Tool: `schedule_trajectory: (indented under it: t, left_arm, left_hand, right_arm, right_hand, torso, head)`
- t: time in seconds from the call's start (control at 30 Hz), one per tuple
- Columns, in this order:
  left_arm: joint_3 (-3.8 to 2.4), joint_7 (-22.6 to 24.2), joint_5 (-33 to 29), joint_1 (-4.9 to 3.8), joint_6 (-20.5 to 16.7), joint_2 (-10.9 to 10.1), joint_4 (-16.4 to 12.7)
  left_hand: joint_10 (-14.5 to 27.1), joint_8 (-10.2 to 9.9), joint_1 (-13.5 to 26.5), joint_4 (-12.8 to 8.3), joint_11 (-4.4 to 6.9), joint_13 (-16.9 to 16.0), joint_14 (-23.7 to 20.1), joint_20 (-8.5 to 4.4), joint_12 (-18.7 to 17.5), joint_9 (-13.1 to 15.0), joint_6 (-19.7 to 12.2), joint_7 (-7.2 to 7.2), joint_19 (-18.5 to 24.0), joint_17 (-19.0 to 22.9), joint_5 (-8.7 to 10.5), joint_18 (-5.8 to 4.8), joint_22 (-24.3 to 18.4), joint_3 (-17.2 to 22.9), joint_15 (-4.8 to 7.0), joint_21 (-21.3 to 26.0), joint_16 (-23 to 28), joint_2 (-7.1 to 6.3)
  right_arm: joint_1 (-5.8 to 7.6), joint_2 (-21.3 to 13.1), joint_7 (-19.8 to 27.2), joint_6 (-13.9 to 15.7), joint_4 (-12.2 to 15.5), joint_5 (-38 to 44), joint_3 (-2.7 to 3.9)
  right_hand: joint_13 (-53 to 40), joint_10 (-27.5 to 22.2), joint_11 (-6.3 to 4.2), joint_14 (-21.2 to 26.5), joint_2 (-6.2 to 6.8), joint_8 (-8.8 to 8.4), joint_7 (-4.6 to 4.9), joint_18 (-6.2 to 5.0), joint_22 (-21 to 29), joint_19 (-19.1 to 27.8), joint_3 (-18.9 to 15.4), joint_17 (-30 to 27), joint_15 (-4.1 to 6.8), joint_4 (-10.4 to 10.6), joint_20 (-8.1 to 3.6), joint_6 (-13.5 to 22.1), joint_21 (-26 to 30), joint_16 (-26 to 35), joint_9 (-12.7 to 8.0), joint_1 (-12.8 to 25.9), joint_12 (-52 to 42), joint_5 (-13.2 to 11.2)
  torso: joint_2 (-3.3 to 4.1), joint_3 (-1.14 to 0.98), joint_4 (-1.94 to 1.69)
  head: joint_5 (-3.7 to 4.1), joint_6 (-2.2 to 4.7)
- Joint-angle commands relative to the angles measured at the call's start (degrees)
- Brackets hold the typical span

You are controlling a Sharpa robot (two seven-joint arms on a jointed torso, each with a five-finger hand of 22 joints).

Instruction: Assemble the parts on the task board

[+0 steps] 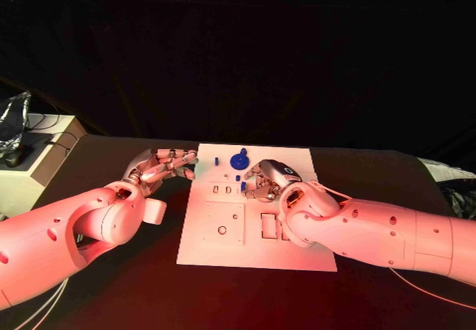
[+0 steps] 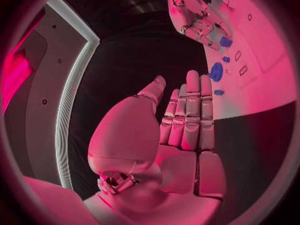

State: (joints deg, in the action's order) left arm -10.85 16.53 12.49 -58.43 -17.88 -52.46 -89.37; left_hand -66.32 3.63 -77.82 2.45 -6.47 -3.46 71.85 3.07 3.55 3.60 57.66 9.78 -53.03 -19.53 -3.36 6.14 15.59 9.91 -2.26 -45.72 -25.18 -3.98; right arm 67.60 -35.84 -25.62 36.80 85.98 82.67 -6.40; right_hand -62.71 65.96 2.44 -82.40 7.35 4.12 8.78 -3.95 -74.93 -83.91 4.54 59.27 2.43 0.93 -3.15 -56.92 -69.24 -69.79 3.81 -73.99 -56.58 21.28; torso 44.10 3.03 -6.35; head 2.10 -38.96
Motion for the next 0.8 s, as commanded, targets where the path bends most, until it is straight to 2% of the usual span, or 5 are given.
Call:
schedule_trajectory:
  t: [0.03,0.23,0.4,0.6,0.8]
  left_arm:
    - [-0.04,-3.32,4.97,-0.02,1.28,0.26,0.15]
    - [-0.05,-9.41,11.16,-0.12,0.9,1.42,1.46]
    - [-0.06,-15.14,16.36,-0.92,2.96,3.44,4.0]
    - [-0.01,-23.89,25.13,-3.35,8.05,6.93,7.76]
    - [0.79,-31.82,34.96,-6.3,13.1,11.06,11.28]
  left_hand:
    - [-1.36,0.03,1.39,0.46,0.31,-0.18,0.22,-0.11,0.54,0.06,-0.61,0.02,-0.07,-0.05,0.24,-0.13,-0.14,-1.36,0.09,0.41,0.27,-0.84]
    - [-8.54,2.43,5.06,3.52,3.19,-2.74,4.02,-2.21,7.21,0.38,2.68,-1.34,-3.99,-6.08,0.04,-0.18,2.01,-3.41,2.58,-3.5,-8.79,0.3]
    - [-3.89,6.5,8.65,4.54,4.93,-15.7,0.14,-5.01,24.12,1.76,3.63,-2.98,-3.2,-20.41,0.06,-0.42,10.09,-2.42,4.16,-15.33,-28.35,-0.34]
    - [2.73,17.36,13.5,9.84,5.97,-30.5,0.64,-5.35,42.98,11.6,0.06,-4.55,-1.86,-25.58,0.5,1.36,16.23,1.33,5.06,-23.26,-36.36,-3.02]
    - [2.47,22.92,14.52,13.19,6.61,-32.79,2.7,-5.28,46.1,19.91,-2.83,-5.56,-5.55,-29.68,-0.02,1.43,24.16,3.13,5.41,-27.47,-40.06,-4.95]
  right_arm:
    - [0.23,-1.21,4.17,4.6,1.11,-3.1,0.17]
    - [2.64,-4.83,14.34,5.22,2.38,-13.84,0.49]
    - [4.47,-7.61,19.89,3.6,3.02,-21.45,0.55]
    - [6.42,-10.82,22.16,1.73,3.04,-27.38,0.58]
    - [7.53,-12.7,22.62,0.35,1.74,-31.12,0.59]
  right_hand:
    - [0.25,-0.45,0.01,-0.06,0.96,-0.31,0.18,-0.67,-9.56,-2.28,-0.53,0.09,-0.5,1.14,0.5,0.46,0.32,0.25,-0.01,0.18,-0.47,0.32]
    - [2.05,-2.24,-0.59,0.02,-1.06,1.93,-0.78,-0.69,-9.29,-1.97,-5.15,-0.44,-0.03,3.54,0.13,-1.89,1.38,0.76,0.1,0.79,-0.37,2.12]
    - [2.31,-2.31,-1.03,-0.05,-2.12,4.1,-1.63,-0.46,-9.43,-2.07,-5.57,0.09,0.3,3.03,-0.27,-3.36,0.84,0.51,0.87,0.91,-0.68,2.11]
    - [2.0,-1.85,-1.23,-0.14,-3.13,5.18,-1.89,-0.27,-9.52,-2.12,-6.42,0.77,0.46,1.86,-0.54,-3.12,0.32,0.27,3.48,1.36,-1.38,3.07]
    - [1.15,-1.26,-1.23,-0.27,-3.39,4.48,-1.9,-0.23,-9.6,-2.16,-6.82,1.25,0.42,1.4,-0.54,-2.88,-0.07,0.21,6.04,1.81,-1.89,3.47]
  torso:
    - [-0.12,-0.11,0.22]
    - [-0.6,-0.41,0.85]
    - [-1.23,-0.86,1.08]
    - [-1.88,-1.46,1.54]
    - [-2.41,-1.9,1.97]
  head:
    - [-0.31,0.26]
    - [-0.72,0.51]
    - [-1.2,0.37]
    - [-1.66,0.13]
    - [-2.07,-0.3]
